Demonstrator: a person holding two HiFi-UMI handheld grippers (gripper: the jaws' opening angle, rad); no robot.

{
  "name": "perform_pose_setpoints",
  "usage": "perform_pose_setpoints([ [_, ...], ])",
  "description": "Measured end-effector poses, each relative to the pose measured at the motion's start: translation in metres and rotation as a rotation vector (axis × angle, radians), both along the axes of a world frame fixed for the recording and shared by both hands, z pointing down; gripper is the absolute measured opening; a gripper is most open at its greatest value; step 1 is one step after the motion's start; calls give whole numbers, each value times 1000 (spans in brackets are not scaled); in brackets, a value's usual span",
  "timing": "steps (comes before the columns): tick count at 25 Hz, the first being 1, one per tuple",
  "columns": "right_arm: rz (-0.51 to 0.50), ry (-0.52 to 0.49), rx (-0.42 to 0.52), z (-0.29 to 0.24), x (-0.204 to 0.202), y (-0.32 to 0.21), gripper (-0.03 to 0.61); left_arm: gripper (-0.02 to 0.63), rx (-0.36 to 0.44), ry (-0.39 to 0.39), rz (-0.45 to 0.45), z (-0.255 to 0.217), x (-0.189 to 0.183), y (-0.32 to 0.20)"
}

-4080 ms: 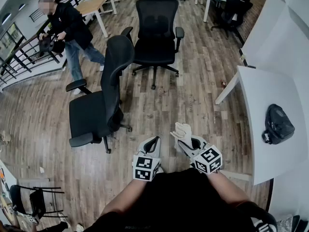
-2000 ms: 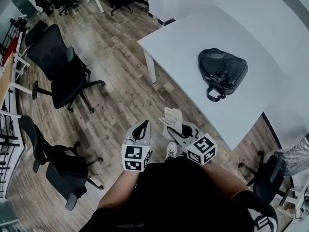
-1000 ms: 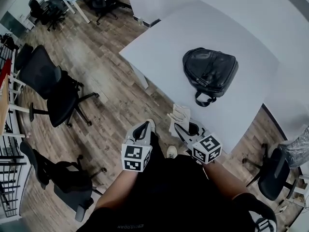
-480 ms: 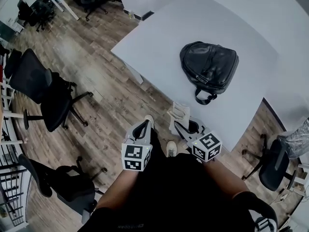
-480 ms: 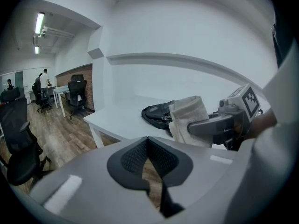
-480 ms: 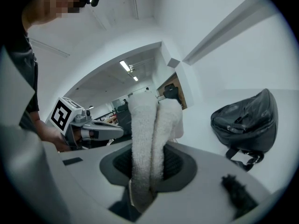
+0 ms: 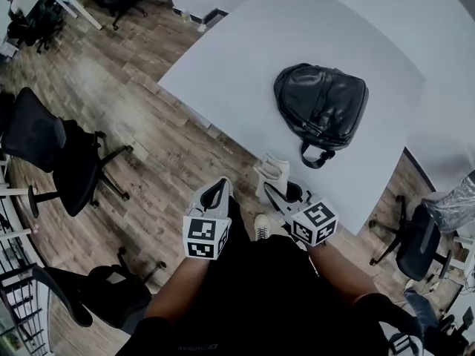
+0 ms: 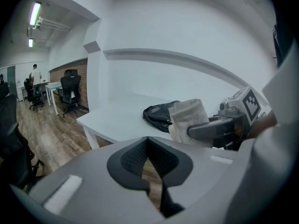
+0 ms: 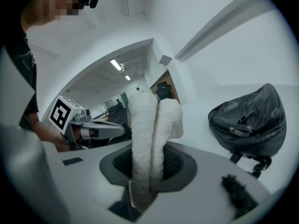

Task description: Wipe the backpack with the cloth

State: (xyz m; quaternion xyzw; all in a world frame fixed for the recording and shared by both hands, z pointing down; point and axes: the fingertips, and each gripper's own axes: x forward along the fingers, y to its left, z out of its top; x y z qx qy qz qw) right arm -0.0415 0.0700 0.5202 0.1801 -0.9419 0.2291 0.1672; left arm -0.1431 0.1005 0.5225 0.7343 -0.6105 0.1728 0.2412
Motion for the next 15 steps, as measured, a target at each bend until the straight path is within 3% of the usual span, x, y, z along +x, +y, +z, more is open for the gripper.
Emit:
perform_pose_setpoints([
  [9, 105, 13, 29, -17, -35, -49, 95, 6, 20, 6, 88, -13, -43, -54],
  [15, 187, 13, 78, -46, -46, -81, 95, 6, 73, 14, 195, -34, -50, -97],
])
